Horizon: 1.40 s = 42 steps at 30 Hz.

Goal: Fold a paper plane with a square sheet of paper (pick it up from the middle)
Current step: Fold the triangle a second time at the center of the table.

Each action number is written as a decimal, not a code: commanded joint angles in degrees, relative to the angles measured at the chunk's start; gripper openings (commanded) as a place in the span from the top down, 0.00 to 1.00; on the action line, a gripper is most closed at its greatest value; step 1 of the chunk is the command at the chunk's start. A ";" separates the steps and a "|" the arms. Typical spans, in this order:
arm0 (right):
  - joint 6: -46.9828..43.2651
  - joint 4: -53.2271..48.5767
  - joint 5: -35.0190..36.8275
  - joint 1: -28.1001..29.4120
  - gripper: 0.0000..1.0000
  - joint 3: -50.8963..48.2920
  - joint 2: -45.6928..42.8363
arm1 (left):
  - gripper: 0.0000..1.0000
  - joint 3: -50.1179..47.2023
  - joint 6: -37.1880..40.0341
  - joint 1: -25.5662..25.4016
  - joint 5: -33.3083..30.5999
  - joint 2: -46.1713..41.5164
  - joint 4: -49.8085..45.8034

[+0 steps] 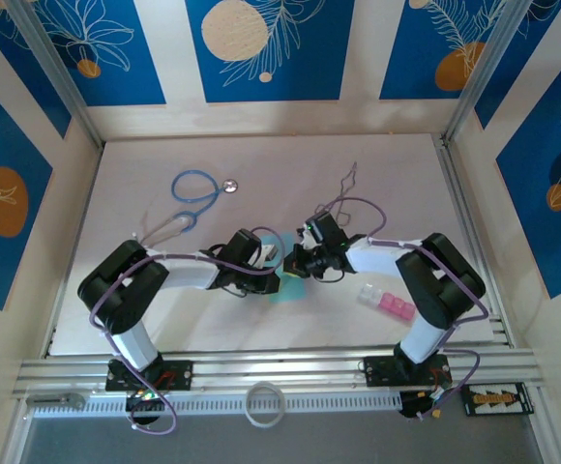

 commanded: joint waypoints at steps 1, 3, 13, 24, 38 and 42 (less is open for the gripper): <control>-0.27 -0.48 -0.39 0.82 1.00 0.16 4.28 | 1.00 -0.86 1.05 0.13 -2.21 2.40 -6.56; 0.58 1.01 0.84 -0.29 1.00 -1.56 5.19 | 1.00 -1.16 1.15 0.18 -2.12 2.12 -6.51; 1.22 3.38 2.85 -7.47 1.00 -2.97 5.15 | 1.00 -3.25 1.33 0.18 -1.68 2.67 -5.99; 3.00 3.79 6.51 -12.43 1.00 -3.35 4.16 | 1.00 -3.46 2.77 0.22 -1.86 2.51 -6.36; 0.76 3.66 7.97 -8.67 0.99 -5.56 -7.67 | 1.00 -2.40 5.00 0.23 -1.24 2.66 -6.64; 1.25 6.00 1.44 -6.72 0.99 -4.90 -4.60 | 1.00 -2.19 4.88 0.29 -1.24 2.62 -6.38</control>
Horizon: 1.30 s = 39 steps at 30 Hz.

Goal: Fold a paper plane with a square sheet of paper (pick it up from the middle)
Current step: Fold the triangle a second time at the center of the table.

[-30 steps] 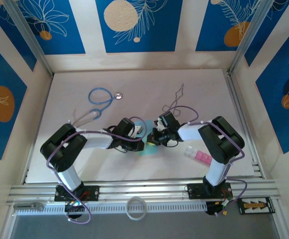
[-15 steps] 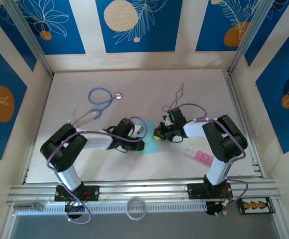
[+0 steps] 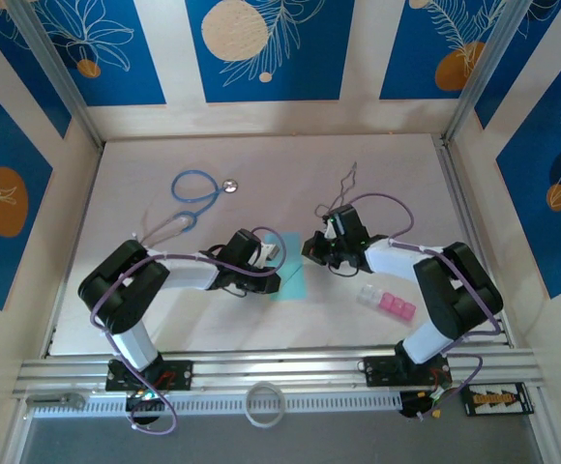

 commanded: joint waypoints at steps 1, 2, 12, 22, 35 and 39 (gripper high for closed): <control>-0.63 1.01 -4.48 2.01 0.99 0.10 2.84 | 1.00 -1.23 1.81 0.21 -1.05 2.43 -8.79; -0.68 0.95 -4.43 2.64 1.00 0.39 3.67 | 1.00 -1.04 1.76 0.27 -0.93 2.42 -8.85; 0.63 -3.27 0.50 2.45 1.00 -0.68 9.72 | 1.00 1.52 -0.44 0.36 1.29 -1.86 -8.57; 0.28 -3.41 -0.58 2.53 1.00 -0.40 10.28 | 0.87 7.46 -4.66 0.34 3.02 2.72 -1.27; 0.37 -4.81 0.99 2.45 1.00 -0.80 10.41 | 0.88 1.82 -3.93 0.37 3.26 2.12 -7.08; 0.37 -5.09 1.25 2.44 1.00 -0.69 10.29 | 0.88 -2.04 -1.42 0.33 3.16 -1.36 -8.64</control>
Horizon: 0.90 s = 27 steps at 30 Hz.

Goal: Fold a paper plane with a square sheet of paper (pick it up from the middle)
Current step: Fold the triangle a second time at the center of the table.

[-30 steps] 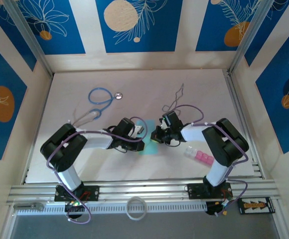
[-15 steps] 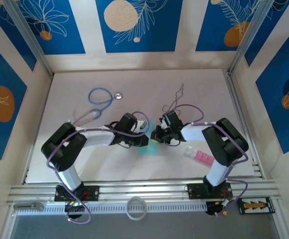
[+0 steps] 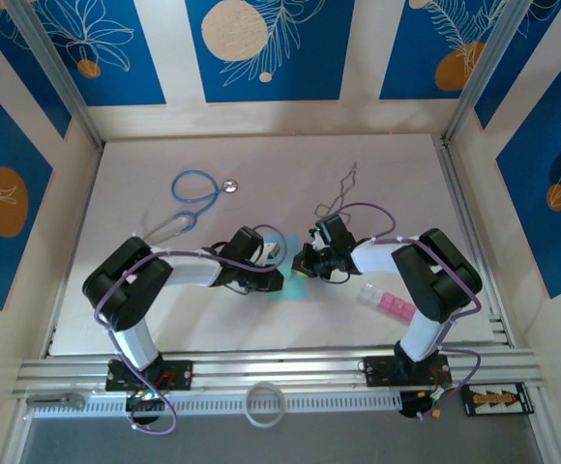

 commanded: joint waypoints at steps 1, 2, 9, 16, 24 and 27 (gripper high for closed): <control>-0.09 -6.12 4.49 -0.24 1.00 -1.25 2.38 | 0.88 -4.07 3.03 0.19 1.23 -2.57 -7.23; -0.18 -6.24 4.51 -0.22 1.00 -1.14 2.43 | 0.88 -4.69 3.65 0.17 1.51 -3.04 -7.57; -0.09 -6.59 4.54 -0.13 1.00 -1.20 2.28 | 0.90 -8.01 6.37 0.13 0.27 -7.16 -11.74; -2.12 -6.63 1.22 0.45 1.00 1.02 0.98 | 0.90 -4.90 6.99 0.15 -1.11 -14.53 -13.82; -3.05 -12.89 3.82 0.12 0.80 4.18 -9.68 | 0.87 1.69 6.21 5.63 -2.22 -13.10 -11.70; -2.30 -17.03 4.94 -0.82 0.75 3.03 -13.97 | 0.87 5.44 6.74 6.69 0.48 -8.87 -11.61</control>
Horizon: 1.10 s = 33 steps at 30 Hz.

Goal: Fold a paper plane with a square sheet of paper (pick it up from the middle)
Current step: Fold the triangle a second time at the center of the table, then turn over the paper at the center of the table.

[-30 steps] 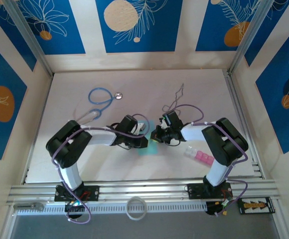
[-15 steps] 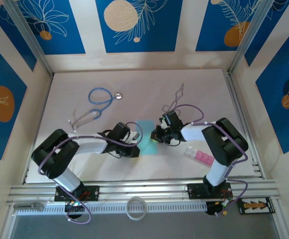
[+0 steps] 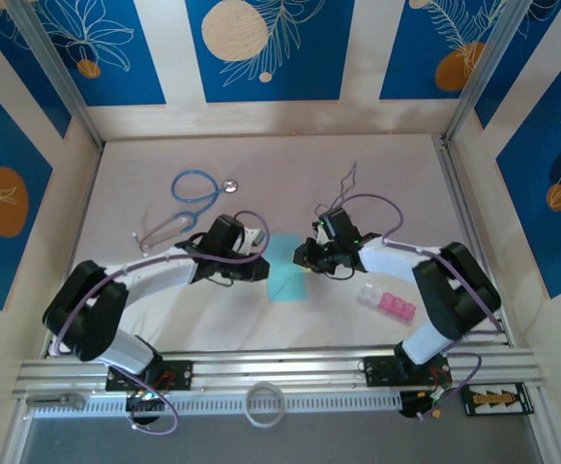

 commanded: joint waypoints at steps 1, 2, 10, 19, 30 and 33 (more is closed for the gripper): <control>0.37 -7.68 2.24 -0.98 0.71 0.24 -5.07 | 0.87 4.06 1.60 1.20 2.96 4.29 -0.31; 0.80 -8.53 1.75 -1.16 0.69 -0.55 -6.02 | 0.87 4.88 1.99 1.33 3.33 5.36 -0.09; 7.13 -12.39 -1.03 1.66 0.67 -4.09 -6.56 | 0.88 11.91 7.27 1.52 3.87 12.76 -4.76; 10.73 -12.65 0.87 6.78 0.67 -3.48 -3.54 | 0.92 10.48 8.98 1.48 1.98 15.63 -5.64; 12.24 -15.07 4.92 8.72 0.68 -1.26 -0.12 | 0.95 8.48 9.65 1.52 1.35 17.17 -5.12; 12.46 -13.75 4.49 8.79 0.68 -1.15 0.80 | 0.95 8.42 9.87 1.44 1.52 17.53 -5.17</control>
